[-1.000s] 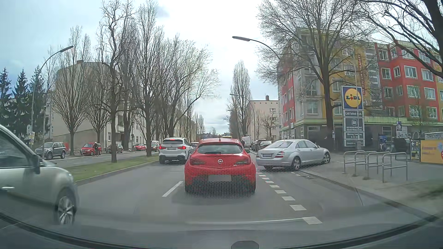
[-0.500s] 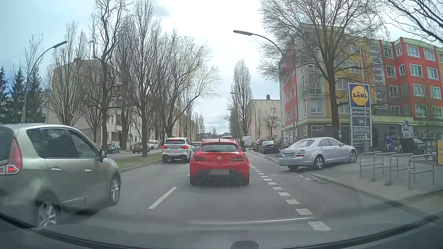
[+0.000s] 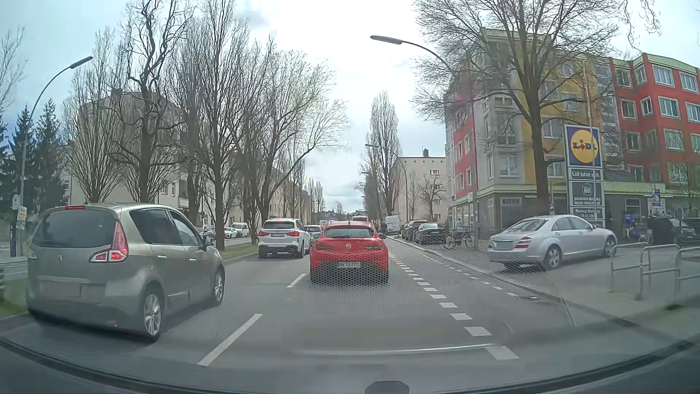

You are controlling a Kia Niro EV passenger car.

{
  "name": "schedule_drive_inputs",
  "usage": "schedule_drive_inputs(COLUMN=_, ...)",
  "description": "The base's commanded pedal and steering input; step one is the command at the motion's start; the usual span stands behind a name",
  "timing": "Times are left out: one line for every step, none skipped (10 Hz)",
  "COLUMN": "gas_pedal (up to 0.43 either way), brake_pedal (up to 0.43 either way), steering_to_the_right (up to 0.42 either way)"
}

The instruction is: Follow the waypoints while adhering to traffic rules and regulations

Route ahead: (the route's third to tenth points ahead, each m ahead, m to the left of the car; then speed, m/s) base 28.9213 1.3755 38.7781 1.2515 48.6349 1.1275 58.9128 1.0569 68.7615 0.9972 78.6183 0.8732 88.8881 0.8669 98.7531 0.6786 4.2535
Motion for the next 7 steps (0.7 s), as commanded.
schedule_drive_inputs(gas_pedal=0.339, brake_pedal=0.0, steering_to_the_right=-0.003)
schedule_drive_inputs(gas_pedal=0.339, brake_pedal=0.0, steering_to_the_right=-0.003)
schedule_drive_inputs(gas_pedal=0.339, brake_pedal=0.0, steering_to_the_right=-0.002)
schedule_drive_inputs(gas_pedal=0.339, brake_pedal=0.0, steering_to_the_right=-0.001)
schedule_drive_inputs(gas_pedal=0.339, brake_pedal=0.0, steering_to_the_right=0.0)
schedule_drive_inputs(gas_pedal=0.339, brake_pedal=0.0, steering_to_the_right=0.002)
schedule_drive_inputs(gas_pedal=0.339, brake_pedal=0.0, steering_to_the_right=0.005)
